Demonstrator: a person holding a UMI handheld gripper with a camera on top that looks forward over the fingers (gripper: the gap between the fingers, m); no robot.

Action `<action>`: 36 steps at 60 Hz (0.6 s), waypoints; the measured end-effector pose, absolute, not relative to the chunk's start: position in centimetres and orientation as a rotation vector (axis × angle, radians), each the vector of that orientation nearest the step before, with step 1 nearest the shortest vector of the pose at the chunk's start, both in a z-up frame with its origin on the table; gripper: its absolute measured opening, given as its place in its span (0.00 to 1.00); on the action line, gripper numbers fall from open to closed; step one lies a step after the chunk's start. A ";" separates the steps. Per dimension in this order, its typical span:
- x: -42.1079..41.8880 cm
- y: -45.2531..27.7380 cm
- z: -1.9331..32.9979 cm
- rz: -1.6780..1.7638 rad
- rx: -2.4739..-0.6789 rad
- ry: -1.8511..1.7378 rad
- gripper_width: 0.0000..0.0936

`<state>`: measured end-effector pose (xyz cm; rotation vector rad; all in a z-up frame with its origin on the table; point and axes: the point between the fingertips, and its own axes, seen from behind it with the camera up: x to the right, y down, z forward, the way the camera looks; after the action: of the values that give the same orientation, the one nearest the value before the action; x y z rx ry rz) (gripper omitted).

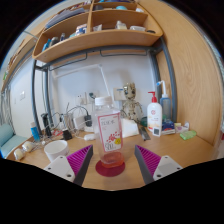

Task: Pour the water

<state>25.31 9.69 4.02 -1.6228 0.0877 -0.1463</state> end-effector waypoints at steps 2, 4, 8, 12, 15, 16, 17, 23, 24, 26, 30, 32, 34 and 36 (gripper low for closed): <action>25.1 8.6 3.8 -0.148 -1.624 0.096 0.92; 25.0 7.5 3.6 -0.153 -1.630 0.096 0.92; 24.5 5.6 3.5 -0.162 -1.631 0.097 0.92; 24.0 3.8 3.7 -0.167 -1.631 0.102 0.92; 23.6 2.7 3.9 -0.168 -1.629 0.093 0.92; 23.4 2.4 4.0 -0.171 -1.628 0.089 0.92; 23.3 2.1 4.2 -0.173 -1.624 0.086 0.92; 22.7 0.5 5.2 -0.198 -1.579 0.058 0.92; 22.7 0.3 5.4 -0.205 -1.569 0.052 0.92; 22.7 -0.1 5.6 -0.220 -1.560 0.039 0.92; 22.7 -0.5 5.6 -0.225 -1.561 0.034 0.92; 22.8 -0.8 5.5 -0.232 -1.556 0.034 0.92; 23.0 -1.0 5.6 -0.240 -1.554 0.034 0.92; 23.1 -1.1 5.4 -0.244 -1.558 0.033 0.92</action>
<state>23.09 -1.07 5.40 -1.5583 0.0333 -0.2444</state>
